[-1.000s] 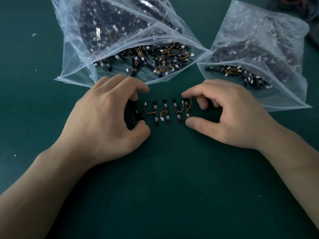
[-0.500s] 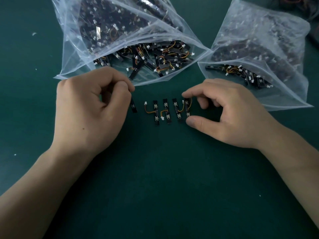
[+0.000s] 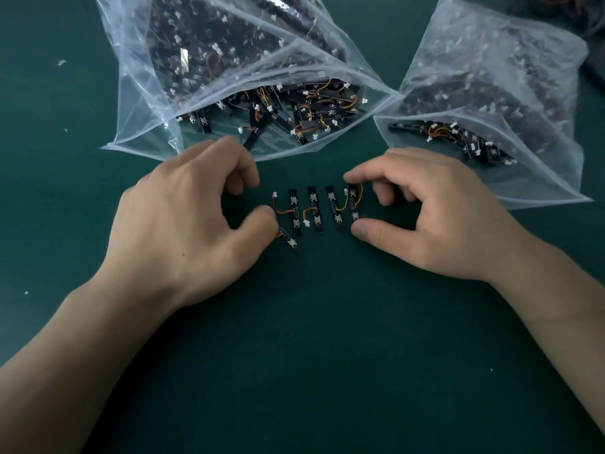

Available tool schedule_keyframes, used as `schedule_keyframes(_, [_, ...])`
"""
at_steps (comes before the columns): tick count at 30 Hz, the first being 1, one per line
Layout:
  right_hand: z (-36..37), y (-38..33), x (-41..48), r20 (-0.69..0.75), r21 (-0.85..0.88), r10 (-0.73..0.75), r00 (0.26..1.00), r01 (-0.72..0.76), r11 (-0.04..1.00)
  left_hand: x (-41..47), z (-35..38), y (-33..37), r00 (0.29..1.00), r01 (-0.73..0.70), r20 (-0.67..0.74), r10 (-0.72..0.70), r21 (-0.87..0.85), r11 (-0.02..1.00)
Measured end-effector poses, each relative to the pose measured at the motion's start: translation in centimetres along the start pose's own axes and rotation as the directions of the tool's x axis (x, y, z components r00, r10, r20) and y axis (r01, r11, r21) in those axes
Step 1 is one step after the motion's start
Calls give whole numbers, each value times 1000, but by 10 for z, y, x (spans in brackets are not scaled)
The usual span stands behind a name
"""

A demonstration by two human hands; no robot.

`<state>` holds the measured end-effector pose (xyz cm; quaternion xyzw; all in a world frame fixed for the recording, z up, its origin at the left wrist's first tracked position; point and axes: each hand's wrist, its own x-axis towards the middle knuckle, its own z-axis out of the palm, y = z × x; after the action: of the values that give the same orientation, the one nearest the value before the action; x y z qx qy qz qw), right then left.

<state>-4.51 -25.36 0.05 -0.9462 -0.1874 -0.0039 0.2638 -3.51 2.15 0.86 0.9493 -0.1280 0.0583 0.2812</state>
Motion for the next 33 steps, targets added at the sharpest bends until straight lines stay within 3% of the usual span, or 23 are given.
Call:
schedule_keyframes(6, [0, -1, 0, -3, -6, -6, 1000, 6, 1000, -1, -3, 4, 992, -79, 112, 59, 190, 978])
schedule_keyframes(17, [0, -2, -1, -12, -2, -4, 1000, 4, 1000, -1, -3, -2, 986, -106, 149, 80, 177, 978])
schedule_keyframes(25, [0, -1, 0, -15, -3, -2, 1000, 2, 1000, -3, 0, -1, 997, -70, 50, 63, 151, 986])
schedule_keyframes(33, [1, -1, 0, -14, -8, -1, 1000, 1, 1000, -2, 0, -2, 997, -69, 51, 62, 172, 983])
